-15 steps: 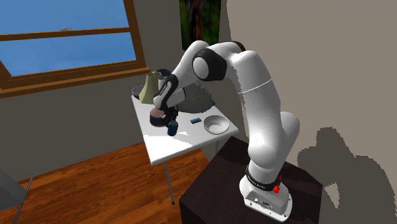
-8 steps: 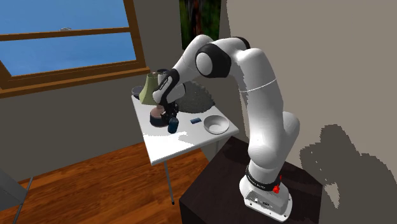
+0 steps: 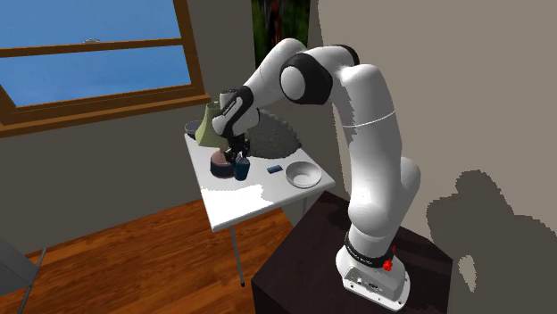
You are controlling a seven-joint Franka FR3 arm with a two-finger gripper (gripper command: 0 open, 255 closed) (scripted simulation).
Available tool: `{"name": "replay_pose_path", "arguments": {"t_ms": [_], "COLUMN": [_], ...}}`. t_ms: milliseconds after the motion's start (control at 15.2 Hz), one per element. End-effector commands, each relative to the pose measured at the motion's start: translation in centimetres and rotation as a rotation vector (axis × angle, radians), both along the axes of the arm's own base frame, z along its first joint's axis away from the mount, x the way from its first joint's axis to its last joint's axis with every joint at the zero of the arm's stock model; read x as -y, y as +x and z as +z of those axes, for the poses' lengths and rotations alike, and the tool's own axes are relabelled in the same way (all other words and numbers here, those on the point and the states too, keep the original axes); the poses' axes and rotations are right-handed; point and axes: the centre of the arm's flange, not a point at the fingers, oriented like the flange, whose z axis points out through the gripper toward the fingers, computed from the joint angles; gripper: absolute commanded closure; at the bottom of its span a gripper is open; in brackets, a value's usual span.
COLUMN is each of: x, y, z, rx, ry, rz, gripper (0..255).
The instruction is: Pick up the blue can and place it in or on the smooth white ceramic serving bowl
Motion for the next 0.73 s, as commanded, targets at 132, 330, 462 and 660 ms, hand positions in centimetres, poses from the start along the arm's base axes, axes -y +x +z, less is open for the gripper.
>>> {"name": "replay_pose_path", "arguments": {"t_ms": [132, 330, 462, 660], "x": [-0.1, -0.1, -0.1, 2.7], "y": [-0.1, -0.1, -0.1, -2.9], "z": [2.2, 3.8, 4.7, 5.0], "rx": [0.0, 0.0, 0.0, 0.0], "ry": [0.0, 0.0, 0.0, 0.0], "rz": [0.0, 0.0, 0.0, 0.0], "gripper": [255, 255, 255, 255]}}
